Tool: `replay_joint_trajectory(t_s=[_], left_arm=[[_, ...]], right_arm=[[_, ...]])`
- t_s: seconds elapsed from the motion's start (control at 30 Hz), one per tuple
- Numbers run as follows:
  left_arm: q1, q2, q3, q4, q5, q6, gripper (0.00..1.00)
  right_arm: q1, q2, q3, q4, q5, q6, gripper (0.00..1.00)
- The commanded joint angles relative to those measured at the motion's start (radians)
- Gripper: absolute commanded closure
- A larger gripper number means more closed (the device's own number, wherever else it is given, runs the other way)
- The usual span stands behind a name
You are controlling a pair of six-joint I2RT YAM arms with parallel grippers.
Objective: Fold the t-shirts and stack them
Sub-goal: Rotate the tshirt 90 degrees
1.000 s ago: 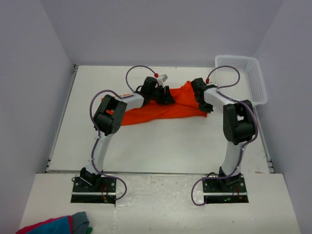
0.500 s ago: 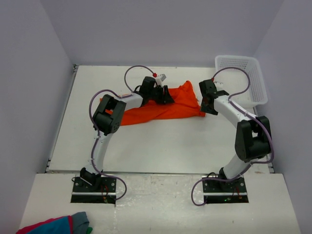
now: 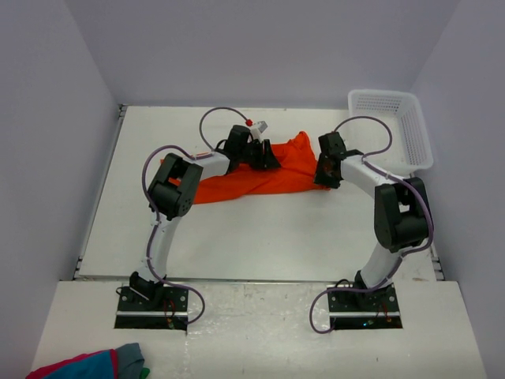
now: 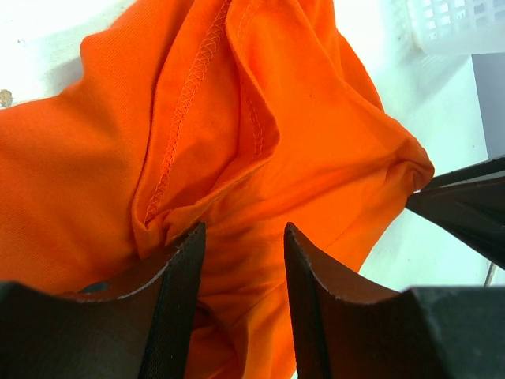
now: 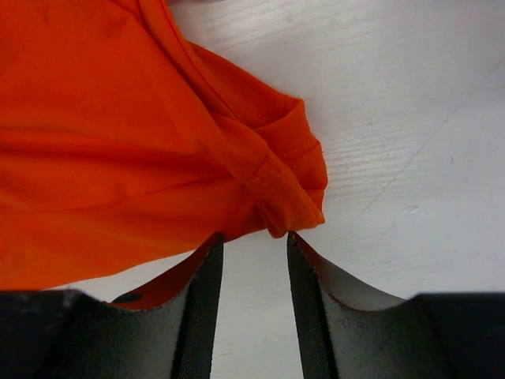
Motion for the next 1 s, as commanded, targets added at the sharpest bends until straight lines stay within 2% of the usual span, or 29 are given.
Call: replay_joint_trajectory(t_s=[0.0, 0.17, 0.3, 0.43, 0.6, 0.8, 0.97], left_arm=[[0.013, -0.027, -0.024, -0.068, -0.017, 0.021, 0.53], [0.013, -0.027, -0.038, -0.068, -0.017, 0.027, 0.53], [0.013, -0.028, -0.055, -0.068, -0.023, 0.027, 0.53], [0.013, -0.039, -0.066, -0.066, -0.023, 0.041, 0.52], [0.013, -0.047, -0.008, -0.092, -0.007, 0.092, 0.46], [0.011, -0.138, 0.023, -0.067, 0.035, 0.121, 0.43], [0.011, -0.224, 0.058, -0.04, 0.113, 0.146, 0.4]], right_arm=[[-0.007, 0.009, 0.026, 0.007, 0.014, 0.03, 0.61], [-0.007, 0.027, 0.065, -0.095, 0.139, 0.053, 0.65], [-0.007, -0.022, 0.054, -0.069, 0.167, 0.029, 0.67], [-0.006, -0.06, 0.095, -0.059, 0.121, -0.006, 0.61], [0.011, -0.123, 0.092, -0.002, -0.027, -0.046, 0.53], [0.031, -0.132, 0.08, 0.016, -0.132, -0.074, 0.51], [0.065, -0.151, 0.051, 0.034, -0.141, -0.075, 0.5]])
